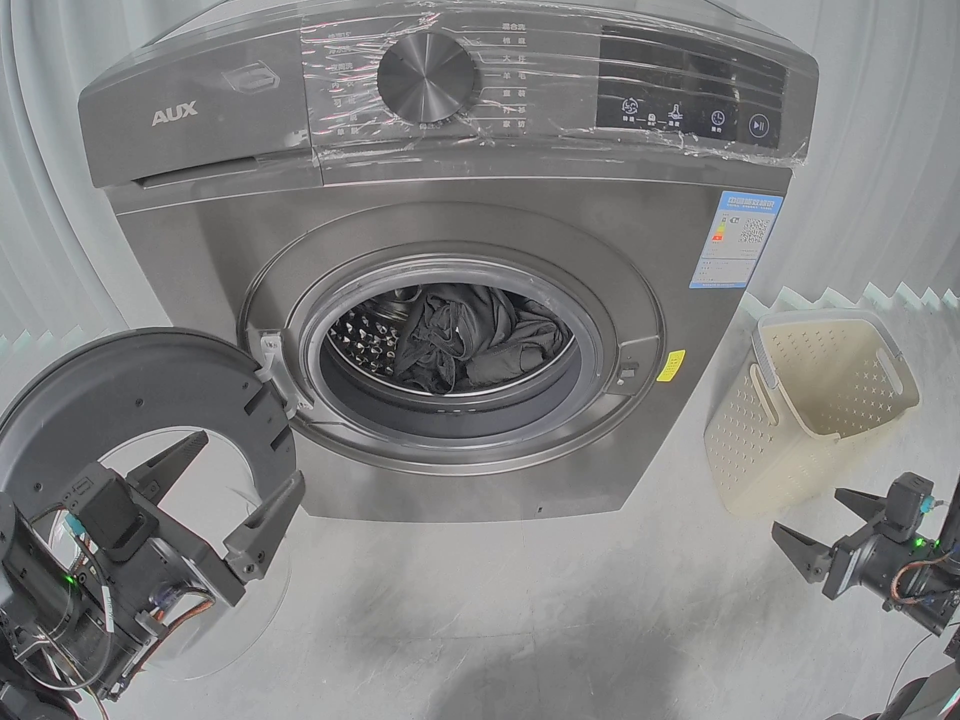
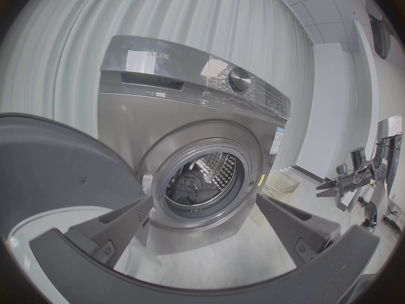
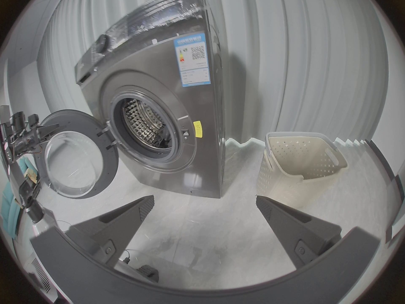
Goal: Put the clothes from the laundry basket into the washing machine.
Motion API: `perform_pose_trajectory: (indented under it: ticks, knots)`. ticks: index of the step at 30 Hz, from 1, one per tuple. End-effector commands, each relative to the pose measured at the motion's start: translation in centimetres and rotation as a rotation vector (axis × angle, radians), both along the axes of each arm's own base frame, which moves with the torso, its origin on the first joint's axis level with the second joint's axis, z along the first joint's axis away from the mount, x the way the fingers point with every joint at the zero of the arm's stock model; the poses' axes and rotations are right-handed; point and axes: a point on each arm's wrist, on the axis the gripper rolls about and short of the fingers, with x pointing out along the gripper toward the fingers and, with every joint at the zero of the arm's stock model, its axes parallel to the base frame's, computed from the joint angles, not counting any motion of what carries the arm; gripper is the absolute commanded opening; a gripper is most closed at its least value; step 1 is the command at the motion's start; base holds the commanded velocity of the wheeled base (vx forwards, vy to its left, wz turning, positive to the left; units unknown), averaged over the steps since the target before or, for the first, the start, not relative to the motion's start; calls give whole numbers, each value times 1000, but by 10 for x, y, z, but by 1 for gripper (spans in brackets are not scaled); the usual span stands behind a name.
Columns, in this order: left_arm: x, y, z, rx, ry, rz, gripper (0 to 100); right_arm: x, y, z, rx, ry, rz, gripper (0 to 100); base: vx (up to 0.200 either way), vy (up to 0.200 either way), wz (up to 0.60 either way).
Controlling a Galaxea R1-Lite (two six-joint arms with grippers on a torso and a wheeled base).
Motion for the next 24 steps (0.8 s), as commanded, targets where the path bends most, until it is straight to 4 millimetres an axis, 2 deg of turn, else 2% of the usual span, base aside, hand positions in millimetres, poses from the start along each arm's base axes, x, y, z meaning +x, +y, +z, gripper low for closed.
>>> perform_pose_trajectory:
  ticks: [1,3,8,11,15,24]
  knots:
    - [-28,25,9,3,-41,42,100,-53,-22,11,33,-117,-46,100,-200,0,0]
    - [-33,29,8,11,-30,43,100,-60,-25,10,34,-123,-53,100,-200,0,0]
    - [-63,51,-2,46,29,43,100,-87,-36,5,50,-179,-103,100,0,0,0]
    - [-72,60,-11,77,77,88,100,-97,-41,1,53,-199,-142,100,0,0,0]
    - [-90,75,-16,47,38,163,100,-111,-45,-4,51,-240,-212,100,0,0,0]
    - [-107,86,-27,39,34,291,100,-136,-48,-20,21,-299,-265,100,0,0,0]
